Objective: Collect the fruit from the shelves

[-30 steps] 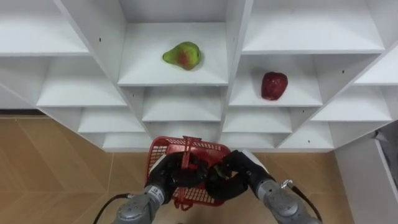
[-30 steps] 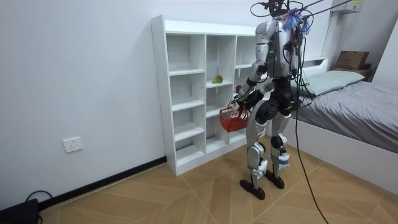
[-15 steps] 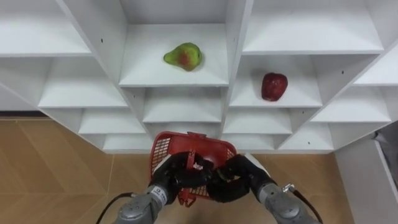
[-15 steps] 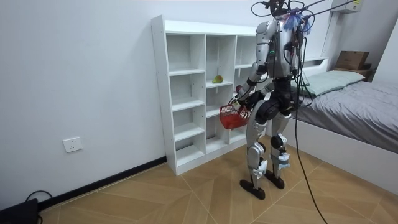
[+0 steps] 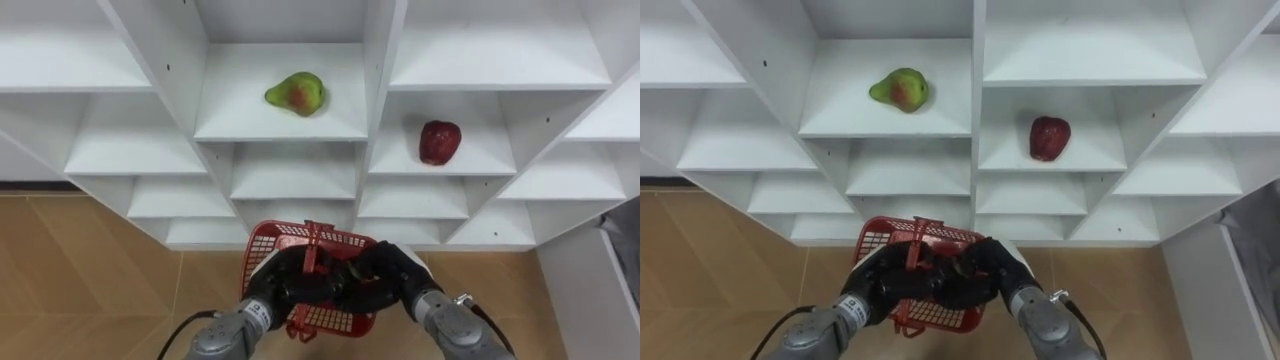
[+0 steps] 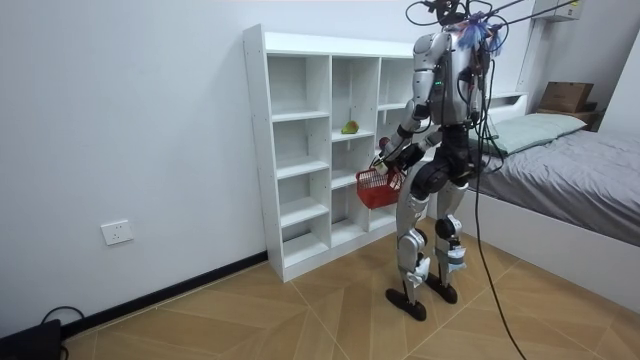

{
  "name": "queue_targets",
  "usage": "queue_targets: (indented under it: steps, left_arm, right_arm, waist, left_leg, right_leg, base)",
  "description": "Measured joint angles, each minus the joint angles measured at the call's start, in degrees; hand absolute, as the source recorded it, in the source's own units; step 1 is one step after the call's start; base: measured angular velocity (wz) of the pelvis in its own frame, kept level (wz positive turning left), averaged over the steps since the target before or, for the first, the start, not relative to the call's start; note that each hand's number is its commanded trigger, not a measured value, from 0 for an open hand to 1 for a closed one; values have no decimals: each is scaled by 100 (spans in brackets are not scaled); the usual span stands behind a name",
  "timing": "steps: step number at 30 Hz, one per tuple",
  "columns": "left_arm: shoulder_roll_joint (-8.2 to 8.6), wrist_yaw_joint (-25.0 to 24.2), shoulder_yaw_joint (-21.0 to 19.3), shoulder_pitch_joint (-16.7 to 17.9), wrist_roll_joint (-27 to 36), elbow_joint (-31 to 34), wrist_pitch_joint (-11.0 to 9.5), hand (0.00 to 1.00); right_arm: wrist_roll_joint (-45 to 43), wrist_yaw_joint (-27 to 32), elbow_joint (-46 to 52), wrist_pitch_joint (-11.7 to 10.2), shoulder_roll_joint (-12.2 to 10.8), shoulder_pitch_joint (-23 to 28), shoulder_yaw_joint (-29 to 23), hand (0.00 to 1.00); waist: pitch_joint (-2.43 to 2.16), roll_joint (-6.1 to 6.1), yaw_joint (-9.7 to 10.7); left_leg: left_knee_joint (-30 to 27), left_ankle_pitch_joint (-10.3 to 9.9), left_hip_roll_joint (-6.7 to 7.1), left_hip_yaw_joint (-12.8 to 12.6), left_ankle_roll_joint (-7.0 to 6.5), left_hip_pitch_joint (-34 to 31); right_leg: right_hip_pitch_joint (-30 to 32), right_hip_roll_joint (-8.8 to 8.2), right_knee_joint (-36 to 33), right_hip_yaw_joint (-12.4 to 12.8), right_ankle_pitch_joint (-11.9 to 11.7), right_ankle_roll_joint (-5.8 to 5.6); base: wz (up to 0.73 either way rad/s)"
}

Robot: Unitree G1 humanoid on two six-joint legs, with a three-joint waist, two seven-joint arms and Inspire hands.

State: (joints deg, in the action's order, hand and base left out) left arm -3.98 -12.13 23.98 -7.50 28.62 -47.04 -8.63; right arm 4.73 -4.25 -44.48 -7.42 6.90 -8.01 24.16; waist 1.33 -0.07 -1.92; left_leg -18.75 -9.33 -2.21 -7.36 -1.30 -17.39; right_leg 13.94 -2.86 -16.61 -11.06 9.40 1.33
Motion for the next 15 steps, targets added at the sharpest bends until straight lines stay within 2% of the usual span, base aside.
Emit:
queue_targets:
  steps: [4, 5, 6, 7, 13, 15]
  left_arm:
    - [-1, 0, 26, -1, 1, 0, 0, 100]
    - [0, 0, 28, -1, 1, 0, 0, 100]
    - [-1, 0, 32, -1, 1, 0, 0, 100]
    - [0, 0, 33, -1, 2, 0, 0, 100]
    - [-9, -10, 70, 2, 1, -14, 0, 100]
    - [-30, -20, 102, 8, 1, -15, 0, 100]
  right_arm:
    - [0, 39, -12, 0, 1, 0, 0, 100]
    - [0, 39, -13, 0, 1, 0, 0, 79]
    - [0, 40, -13, 0, 2, 0, 0, 52]
    - [-2, 40, -14, 0, 3, 0, -2, 0]
    - [-1, 57, -69, 0, -3, -7, -10, 0]
    - [-1, 57, -148, 0, -10, -7, -9, 0]
  waist:
    - [3, 1, 1]
    - [3, 1, 1]
    - [4, 2, 1]
    - [4, 2, 0]
    - [12, -2, -5]
    - [39, -13, -9]
  left_leg:
    - [10, 0, 2, 0, 0, -2]
    - [12, 0, 3, 0, 0, -2]
    - [16, 0, 3, 0, 0, -2]
    - [20, 0, 3, 1, 0, -2]
    - [25, 0, 4, 13, 0, 3]
    - [25, 0, 3, 14, 0, 2]
  right_leg:
    - [3, 0, 6, 0, 1, -1]
    - [3, 0, 8, 0, 1, -1]
    - [4, 0, 9, 0, 2, -2]
    - [5, 0, 11, 0, 2, -2]
    - [5, -1, 13, 4, 2, -2]
    - [6, 0, 15, 4, 2, -2]
  base:
    - [0]
    - [0]
    - [0]
    - [0]
    - [0]
    - [0]
